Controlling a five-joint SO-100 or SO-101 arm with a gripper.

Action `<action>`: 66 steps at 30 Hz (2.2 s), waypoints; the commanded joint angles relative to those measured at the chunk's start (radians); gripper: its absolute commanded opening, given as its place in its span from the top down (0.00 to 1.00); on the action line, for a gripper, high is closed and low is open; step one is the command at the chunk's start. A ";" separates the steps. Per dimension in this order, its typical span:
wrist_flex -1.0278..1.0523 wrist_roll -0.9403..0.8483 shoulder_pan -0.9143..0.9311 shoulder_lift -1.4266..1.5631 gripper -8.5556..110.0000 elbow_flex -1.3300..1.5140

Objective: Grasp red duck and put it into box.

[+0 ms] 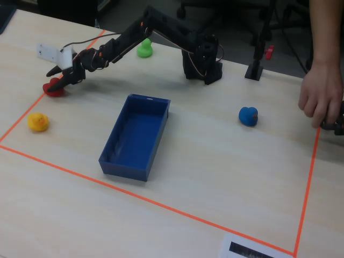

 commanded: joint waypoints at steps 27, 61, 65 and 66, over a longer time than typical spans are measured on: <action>0.264 0.175 -0.103 0.291 0.93 -0.028; 1.150 0.302 -0.788 1.293 0.93 0.572; 1.166 0.305 -0.833 1.246 0.93 0.561; 1.163 0.305 -0.838 1.229 0.93 0.555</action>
